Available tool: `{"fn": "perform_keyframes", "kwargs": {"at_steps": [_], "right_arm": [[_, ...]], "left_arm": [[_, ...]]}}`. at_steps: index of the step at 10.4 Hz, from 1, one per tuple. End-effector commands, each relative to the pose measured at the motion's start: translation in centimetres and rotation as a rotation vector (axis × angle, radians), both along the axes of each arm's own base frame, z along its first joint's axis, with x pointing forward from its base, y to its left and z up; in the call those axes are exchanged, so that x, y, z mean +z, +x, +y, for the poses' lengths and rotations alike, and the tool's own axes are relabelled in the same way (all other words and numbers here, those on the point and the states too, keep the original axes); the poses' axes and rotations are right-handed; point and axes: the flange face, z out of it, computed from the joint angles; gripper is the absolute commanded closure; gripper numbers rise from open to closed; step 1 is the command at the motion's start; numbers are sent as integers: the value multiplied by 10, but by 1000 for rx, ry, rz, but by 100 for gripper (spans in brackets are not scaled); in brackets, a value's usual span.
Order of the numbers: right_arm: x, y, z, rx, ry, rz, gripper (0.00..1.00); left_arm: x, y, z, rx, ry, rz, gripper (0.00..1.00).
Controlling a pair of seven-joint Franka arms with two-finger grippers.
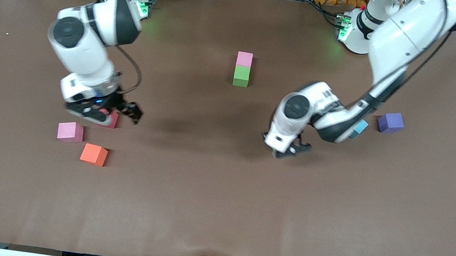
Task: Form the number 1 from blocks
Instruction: 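Carry the green cube with the left gripper while the right gripper reaches the orange cube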
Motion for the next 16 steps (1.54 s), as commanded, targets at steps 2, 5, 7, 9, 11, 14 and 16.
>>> {"fn": "perform_keyframes", "kwargs": {"at_steps": [2,5,7,9,11,14,16], "right_arm": [[9,40,-62,85,-34,-38,0],[-25,58,-99,270,-71,-23,0],[-64,62,-121,278,-58,29,0],[-97,65,-132,155,34,46,0],[-113,66,-133,100,85,63,0],[-137,71,-135,54,79,82,0],[-141,77,-133,2,65,90,1]], "left_arm": [[14,-64,-69,-64,12,-13,100],[12,-115,-110,-181,1,4,100],[8,-139,-123,-232,4,12,100],[5,-154,-133,-263,3,16,100],[-4,-160,-133,-312,7,34,100],[-10,-157,-128,-375,-18,44,100],[-7,-154,-130,-378,-43,32,100]]}}
